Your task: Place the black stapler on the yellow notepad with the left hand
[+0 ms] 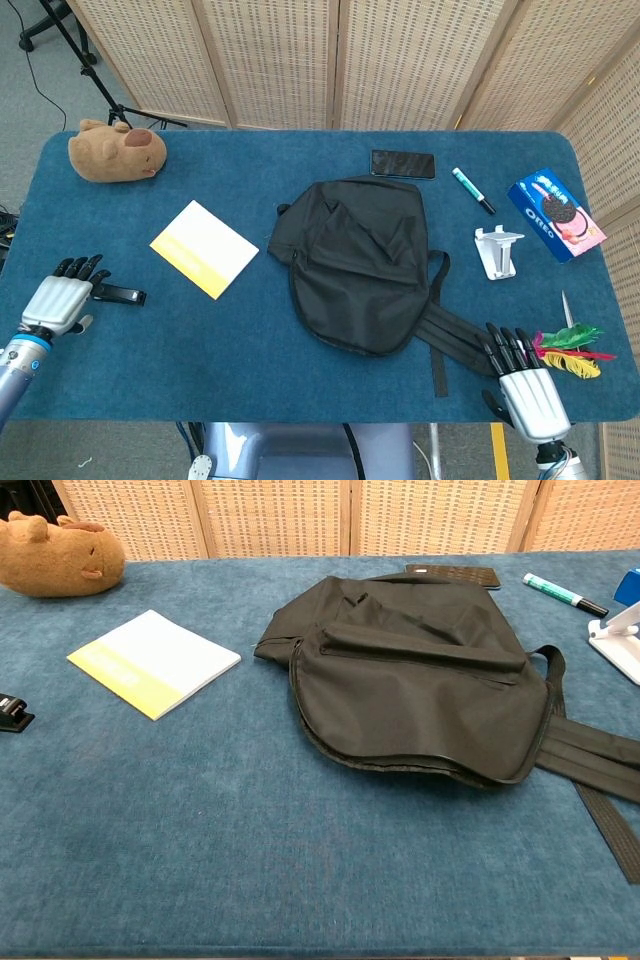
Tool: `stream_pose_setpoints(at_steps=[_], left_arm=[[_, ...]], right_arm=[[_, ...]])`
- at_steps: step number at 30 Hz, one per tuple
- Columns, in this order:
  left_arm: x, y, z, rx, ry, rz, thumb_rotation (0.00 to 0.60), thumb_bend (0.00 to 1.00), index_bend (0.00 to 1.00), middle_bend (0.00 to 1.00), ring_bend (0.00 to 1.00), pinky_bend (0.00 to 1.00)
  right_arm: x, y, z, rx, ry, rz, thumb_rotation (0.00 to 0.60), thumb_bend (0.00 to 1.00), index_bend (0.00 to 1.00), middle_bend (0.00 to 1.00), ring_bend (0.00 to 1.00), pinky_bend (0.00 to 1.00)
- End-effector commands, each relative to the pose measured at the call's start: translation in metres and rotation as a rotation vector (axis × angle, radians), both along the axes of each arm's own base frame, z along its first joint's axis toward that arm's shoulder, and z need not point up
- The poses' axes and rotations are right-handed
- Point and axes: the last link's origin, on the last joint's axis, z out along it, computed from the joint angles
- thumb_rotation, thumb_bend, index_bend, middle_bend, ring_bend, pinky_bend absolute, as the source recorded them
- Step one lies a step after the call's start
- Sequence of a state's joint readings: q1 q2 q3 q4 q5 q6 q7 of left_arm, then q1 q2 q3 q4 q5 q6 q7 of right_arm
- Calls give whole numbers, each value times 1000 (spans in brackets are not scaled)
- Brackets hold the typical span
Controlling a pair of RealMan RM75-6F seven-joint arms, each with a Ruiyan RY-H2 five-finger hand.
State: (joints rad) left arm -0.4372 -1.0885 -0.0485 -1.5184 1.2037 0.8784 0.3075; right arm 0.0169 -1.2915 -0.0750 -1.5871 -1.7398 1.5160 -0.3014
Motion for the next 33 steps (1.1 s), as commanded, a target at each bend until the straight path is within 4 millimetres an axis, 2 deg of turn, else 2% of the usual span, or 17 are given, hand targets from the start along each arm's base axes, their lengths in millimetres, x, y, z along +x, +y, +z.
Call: stream_pose_setpoints(at_steps=[1, 8, 21, 26, 33], left_arm=[[-7, 2, -5, -1, 0, 16, 600, 315, 205, 9, 2, 77], [-12, 5, -20, -17, -14, 26, 600, 319, 213, 14, 8, 77], [-9, 3, -37, -21, -44, 10, 600, 339, 248, 41, 30, 77], [-9, 1, -41, -10, -44, 2, 600, 362, 311, 101, 75, 101], [-9, 3, -49, 35, -51, -19, 600, 427, 474, 244, 189, 192]], right_arm=[[0, 0, 0, 1, 2, 1, 600, 337, 68, 0, 0, 0], [0, 0, 0, -2, 3, 0, 600, 337, 67, 0, 0, 0], [0, 0, 1, -4, -1, 1, 600, 337, 67, 0, 0, 0], [0, 0, 2, -7, -2, 0, 600, 337, 67, 0, 0, 0], [0, 0, 3, -11, -3, -2, 600, 337, 67, 0, 0, 0]])
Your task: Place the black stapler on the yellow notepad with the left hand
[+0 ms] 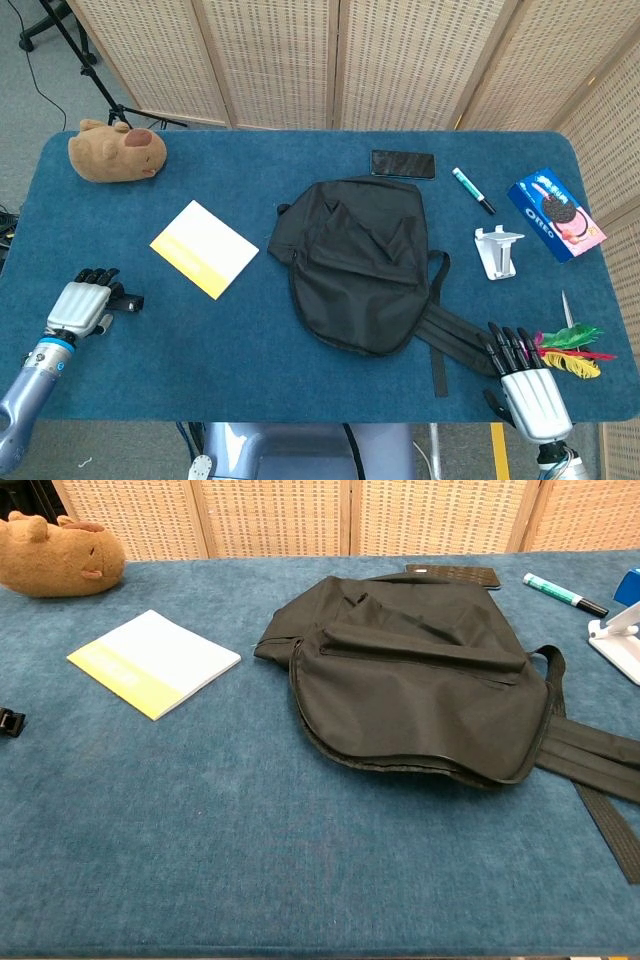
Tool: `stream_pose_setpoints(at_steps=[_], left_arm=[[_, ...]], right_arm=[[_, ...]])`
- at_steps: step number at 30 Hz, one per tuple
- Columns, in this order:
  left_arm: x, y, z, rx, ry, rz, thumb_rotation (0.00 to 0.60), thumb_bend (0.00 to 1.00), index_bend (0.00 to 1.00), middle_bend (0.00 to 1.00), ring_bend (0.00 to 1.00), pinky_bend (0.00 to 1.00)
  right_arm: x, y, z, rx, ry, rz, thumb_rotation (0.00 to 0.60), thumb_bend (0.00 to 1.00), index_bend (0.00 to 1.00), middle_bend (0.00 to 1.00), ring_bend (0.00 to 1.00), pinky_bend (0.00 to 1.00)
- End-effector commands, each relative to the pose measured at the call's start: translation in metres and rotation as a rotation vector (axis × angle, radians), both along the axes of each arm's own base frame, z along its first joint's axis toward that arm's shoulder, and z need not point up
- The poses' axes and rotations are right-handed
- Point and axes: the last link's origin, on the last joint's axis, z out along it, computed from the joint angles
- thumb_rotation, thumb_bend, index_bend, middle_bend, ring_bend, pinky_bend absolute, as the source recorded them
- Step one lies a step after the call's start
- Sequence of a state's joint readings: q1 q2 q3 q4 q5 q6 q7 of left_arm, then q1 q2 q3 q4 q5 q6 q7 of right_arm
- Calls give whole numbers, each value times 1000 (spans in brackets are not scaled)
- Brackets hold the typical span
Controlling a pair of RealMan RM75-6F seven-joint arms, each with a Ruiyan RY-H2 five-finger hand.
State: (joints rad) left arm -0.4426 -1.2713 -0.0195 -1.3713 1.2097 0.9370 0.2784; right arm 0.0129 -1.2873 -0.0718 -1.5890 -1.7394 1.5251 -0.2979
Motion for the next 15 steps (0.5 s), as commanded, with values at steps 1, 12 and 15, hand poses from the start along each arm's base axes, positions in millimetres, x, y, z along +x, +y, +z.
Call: stream_pose_setpoints(at_steps=[1, 12, 15], left_arm=[[-1, 1, -4, 26, -5, -13, 600, 440, 508, 269, 211, 210], [2, 8, -7, 90, -35, -80, 600, 511, 672, 391, 322, 298], [4, 10, -4, 98, -42, -90, 600, 516, 682, 401, 329, 304]], right_arm=[[0, 0, 0, 0, 0, -1, 600, 337, 67, 0, 0, 0], [0, 0, 1, -1, -2, -1, 600, 337, 67, 0, 0, 0], [0, 1, 1, -1, -1, -1, 600, 337, 67, 0, 0, 0]])
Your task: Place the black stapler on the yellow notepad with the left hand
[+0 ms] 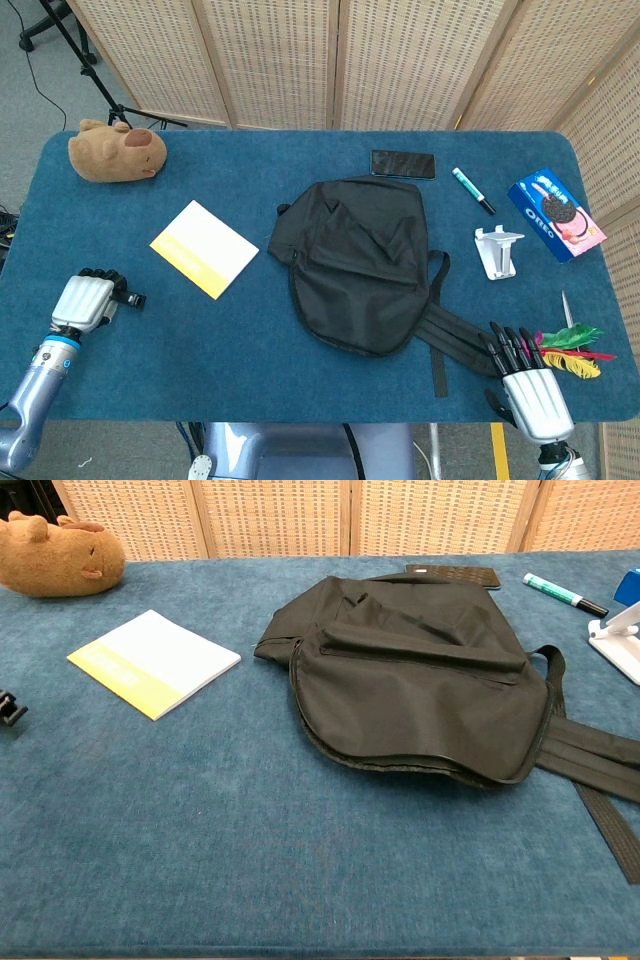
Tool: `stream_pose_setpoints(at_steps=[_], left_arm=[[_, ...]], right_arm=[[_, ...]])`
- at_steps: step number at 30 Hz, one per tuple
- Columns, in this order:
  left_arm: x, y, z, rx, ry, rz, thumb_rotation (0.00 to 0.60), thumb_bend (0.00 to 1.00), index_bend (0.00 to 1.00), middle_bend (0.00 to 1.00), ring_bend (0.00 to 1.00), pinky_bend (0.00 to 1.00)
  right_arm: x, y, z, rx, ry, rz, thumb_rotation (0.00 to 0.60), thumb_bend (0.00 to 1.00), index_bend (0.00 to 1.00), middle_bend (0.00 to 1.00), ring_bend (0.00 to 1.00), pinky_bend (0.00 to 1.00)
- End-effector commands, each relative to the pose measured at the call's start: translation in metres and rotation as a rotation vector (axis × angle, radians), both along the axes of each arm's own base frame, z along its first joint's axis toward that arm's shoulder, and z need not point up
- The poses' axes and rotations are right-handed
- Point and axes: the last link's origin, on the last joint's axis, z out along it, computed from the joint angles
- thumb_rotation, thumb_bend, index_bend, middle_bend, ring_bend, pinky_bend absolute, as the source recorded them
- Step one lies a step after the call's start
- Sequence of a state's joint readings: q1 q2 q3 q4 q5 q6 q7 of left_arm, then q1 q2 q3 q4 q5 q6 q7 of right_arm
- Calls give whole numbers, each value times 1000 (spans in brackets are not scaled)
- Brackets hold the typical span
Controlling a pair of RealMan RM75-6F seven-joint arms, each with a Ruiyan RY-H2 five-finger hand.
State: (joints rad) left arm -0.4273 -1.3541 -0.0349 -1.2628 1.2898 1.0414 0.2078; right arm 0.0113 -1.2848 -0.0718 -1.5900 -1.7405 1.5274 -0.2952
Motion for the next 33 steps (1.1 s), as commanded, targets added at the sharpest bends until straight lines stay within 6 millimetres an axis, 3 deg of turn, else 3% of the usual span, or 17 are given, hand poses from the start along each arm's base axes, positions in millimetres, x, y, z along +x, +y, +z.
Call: stream_pose_setpoints(at_steps=[1, 14, 25, 33], left_arm=[[3, 3, 4, 9, -2, -16, 600, 516, 683, 401, 329, 304], [34, 20, 5, 18, -3, -84, 600, 520, 710, 423, 351, 320], [62, 47, 4, 46, 31, -147, 600, 535, 715, 427, 353, 322], [68, 59, -19, 21, 99, -229, 600, 537, 715, 427, 353, 322]], right_arm=[[0, 0, 0, 1, 1, 0, 600, 337, 67, 0, 0, 0], [0, 0, 1, -3, -1, 0, 600, 337, 67, 0, 0, 0], [0, 0, 0, -1, 2, -1, 600, 337, 67, 0, 0, 0], [-1, -1, 1, -6, 3, -6, 600, 337, 67, 0, 0, 0]])
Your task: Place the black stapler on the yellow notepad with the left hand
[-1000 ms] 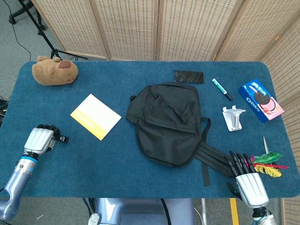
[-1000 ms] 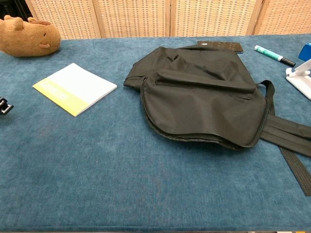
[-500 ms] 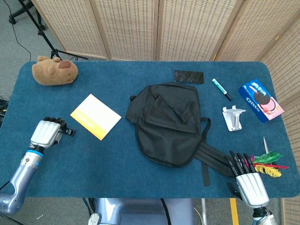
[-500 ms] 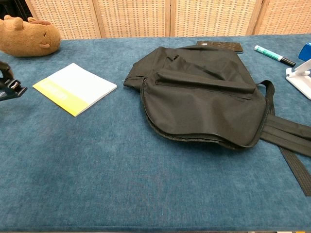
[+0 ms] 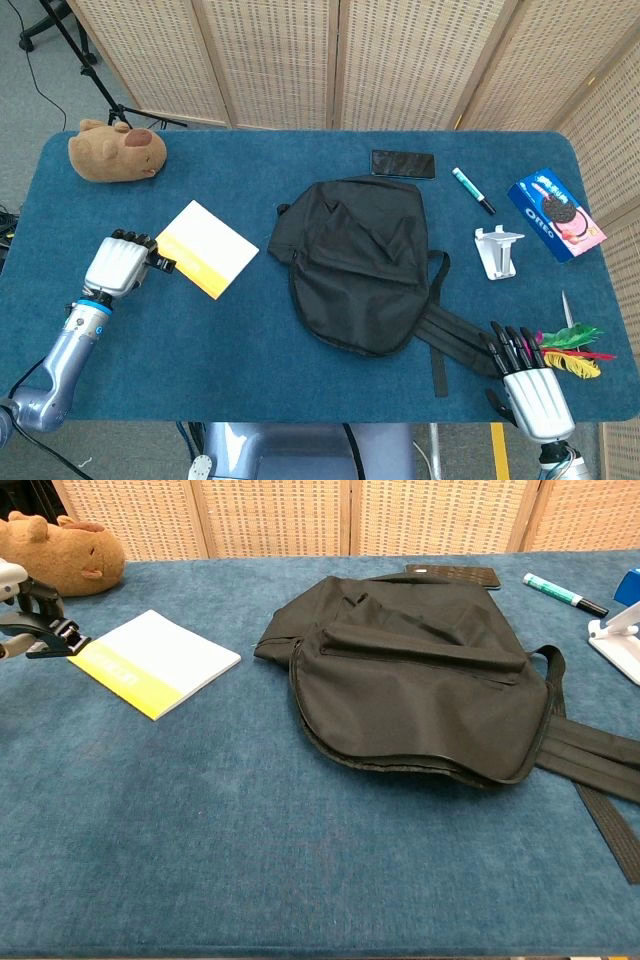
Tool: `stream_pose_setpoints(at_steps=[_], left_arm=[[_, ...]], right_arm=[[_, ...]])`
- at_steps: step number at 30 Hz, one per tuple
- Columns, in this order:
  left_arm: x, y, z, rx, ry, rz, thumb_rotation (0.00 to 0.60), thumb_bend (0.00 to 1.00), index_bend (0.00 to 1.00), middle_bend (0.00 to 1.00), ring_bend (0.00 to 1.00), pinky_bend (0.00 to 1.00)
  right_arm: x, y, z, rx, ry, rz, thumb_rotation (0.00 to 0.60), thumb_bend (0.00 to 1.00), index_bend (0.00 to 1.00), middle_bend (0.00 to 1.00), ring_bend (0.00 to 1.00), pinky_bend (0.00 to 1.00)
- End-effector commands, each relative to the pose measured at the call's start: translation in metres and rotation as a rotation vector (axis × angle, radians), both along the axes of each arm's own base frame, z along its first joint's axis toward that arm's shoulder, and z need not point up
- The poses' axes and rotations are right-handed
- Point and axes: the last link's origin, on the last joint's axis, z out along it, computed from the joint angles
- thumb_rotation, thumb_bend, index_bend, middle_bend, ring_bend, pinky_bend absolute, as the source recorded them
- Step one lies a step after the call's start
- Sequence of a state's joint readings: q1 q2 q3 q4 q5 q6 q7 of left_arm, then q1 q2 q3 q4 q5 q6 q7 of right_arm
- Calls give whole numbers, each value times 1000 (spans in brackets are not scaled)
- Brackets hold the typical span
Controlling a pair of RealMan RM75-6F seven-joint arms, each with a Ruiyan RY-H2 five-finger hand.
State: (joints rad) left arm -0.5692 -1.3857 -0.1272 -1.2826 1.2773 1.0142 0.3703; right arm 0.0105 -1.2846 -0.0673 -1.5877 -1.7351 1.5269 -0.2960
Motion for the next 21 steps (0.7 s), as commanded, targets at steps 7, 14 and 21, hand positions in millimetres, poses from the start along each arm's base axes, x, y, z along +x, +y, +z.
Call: stream_pose_setpoints(at_steps=[7, 14, 21], left_arm=[[9, 9, -35, -13, 37, -133, 600, 537, 717, 428, 354, 322], [16, 19, -48, -7, 15, -165, 600, 536, 724, 432, 359, 322], [17, 24, -57, -12, 13, -170, 600, 536, 724, 432, 359, 323]], right_arm=[[-1, -2, 0, -2, -4, -3, 600, 337, 67, 0, 0, 0], [-3, -5, -1, -1, -1, -13, 600, 337, 67, 0, 0, 0], [-5, -7, -1, -3, 2, -17, 600, 337, 67, 0, 0, 0]])
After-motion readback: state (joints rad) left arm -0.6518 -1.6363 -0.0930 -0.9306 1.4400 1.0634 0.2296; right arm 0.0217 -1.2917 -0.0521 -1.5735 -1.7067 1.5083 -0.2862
